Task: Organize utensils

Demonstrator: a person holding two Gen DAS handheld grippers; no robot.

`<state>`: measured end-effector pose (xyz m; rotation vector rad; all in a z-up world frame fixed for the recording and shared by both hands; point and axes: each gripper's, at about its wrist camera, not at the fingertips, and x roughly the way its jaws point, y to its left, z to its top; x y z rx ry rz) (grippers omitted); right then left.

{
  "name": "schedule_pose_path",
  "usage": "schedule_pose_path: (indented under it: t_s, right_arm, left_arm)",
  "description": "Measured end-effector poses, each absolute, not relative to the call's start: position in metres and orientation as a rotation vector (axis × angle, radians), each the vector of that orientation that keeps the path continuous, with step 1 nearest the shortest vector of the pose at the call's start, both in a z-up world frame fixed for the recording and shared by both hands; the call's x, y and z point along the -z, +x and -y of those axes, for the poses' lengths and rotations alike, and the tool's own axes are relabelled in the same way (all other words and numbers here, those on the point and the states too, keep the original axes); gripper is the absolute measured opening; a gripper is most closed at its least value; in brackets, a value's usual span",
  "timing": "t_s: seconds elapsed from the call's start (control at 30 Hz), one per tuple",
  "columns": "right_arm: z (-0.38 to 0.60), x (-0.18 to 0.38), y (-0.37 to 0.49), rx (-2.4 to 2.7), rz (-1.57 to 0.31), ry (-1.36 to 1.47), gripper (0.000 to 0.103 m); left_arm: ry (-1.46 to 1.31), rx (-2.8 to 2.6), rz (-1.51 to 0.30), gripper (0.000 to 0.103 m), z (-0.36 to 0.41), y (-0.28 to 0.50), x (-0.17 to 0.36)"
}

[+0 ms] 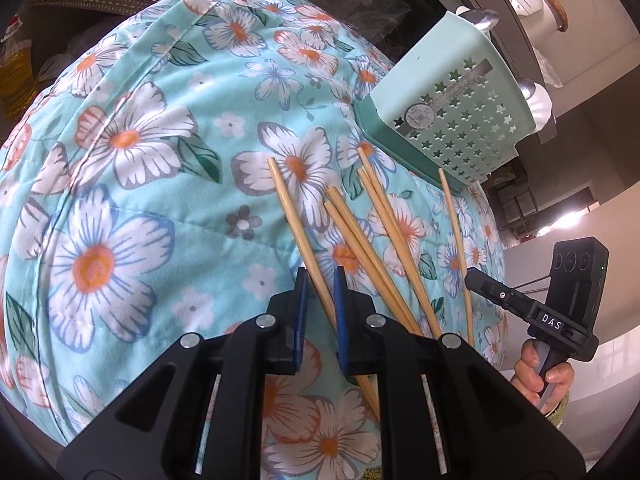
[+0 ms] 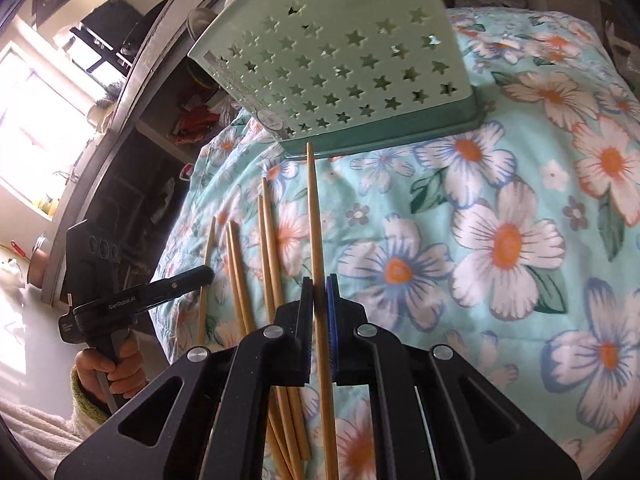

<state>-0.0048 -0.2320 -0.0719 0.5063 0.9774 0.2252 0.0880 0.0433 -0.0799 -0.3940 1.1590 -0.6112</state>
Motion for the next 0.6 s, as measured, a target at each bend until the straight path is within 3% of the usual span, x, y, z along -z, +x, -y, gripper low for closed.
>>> schedule_pose_path:
  t_s: [0.27,0.4,0.6]
  right_arm:
    - [0.261,0.090,-0.012,-0.162,-1.039,0.545,0.012]
    - [0.253,0.083,0.000,-0.161,-1.029,0.481,0.032]
    - [0.237,0.084,0.027,-0.128,-1.044,0.381,0.032]
  left_arm:
    - [-0.411,0.591,-1.188,0.012,-0.045,0.093,0.081]
    - [-0.419,0.569,-1.185,0.015,-0.048,0.101,0.080]
    - [-0.521,0.555,-1.203,0.015,-0.052,0.120,0.090]
